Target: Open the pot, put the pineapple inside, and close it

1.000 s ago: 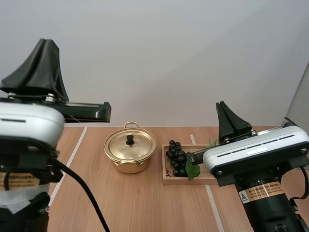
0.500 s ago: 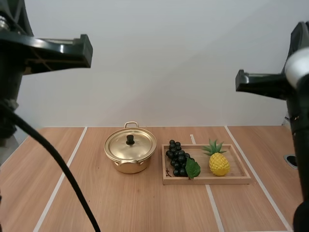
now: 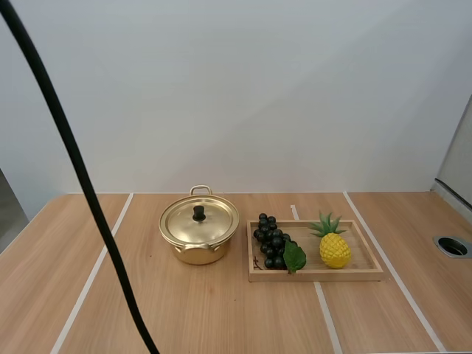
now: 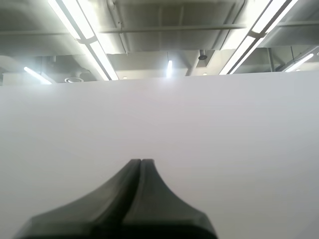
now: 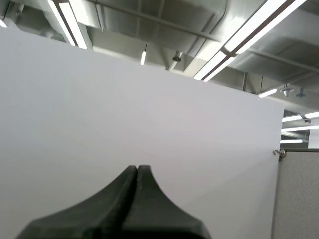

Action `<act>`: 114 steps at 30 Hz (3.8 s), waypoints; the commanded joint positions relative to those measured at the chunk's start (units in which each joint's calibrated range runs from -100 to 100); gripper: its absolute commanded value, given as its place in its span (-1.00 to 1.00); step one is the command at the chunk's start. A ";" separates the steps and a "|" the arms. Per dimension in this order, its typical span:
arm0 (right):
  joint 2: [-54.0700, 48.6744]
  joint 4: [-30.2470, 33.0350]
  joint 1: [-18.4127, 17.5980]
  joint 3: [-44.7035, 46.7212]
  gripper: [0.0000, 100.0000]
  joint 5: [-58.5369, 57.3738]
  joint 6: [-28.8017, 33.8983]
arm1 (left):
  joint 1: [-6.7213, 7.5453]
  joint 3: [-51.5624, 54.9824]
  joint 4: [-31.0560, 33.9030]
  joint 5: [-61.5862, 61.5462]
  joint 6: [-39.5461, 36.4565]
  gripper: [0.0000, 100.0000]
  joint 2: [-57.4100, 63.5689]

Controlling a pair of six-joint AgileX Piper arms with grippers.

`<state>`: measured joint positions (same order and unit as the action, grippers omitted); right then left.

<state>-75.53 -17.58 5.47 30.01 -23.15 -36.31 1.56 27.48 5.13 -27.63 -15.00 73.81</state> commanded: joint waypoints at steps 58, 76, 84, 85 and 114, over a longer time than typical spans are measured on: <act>51.08 20.88 2.06 -16.90 -1.00 -75.10 12.41 | 0.25 -5.12 -16.27 -57.75 31.54 -0.61 -63.68; 51.08 20.88 2.06 -13.14 -1.00 -72.58 12.41 | 0.25 -5.12 -20.43 -62.75 37.58 1.00 -70.81; 51.08 20.88 2.06 -13.17 -1.00 -72.43 12.31 | 0.25 -5.12 -20.78 -60.96 39.33 1.00 -74.95; 51.08 20.88 2.06 -13.17 -1.00 -72.43 12.09 | 0.25 -5.12 -20.78 -60.65 39.33 1.00 -75.20; 51.08 20.65 2.06 -13.11 -1.00 -70.56 11.32 | 2.51 -5.12 -17.90 -54.00 39.03 1.00 -79.08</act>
<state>-24.06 2.96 7.30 16.82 -94.07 -24.53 3.85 22.22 -12.65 -82.81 24.58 -5.21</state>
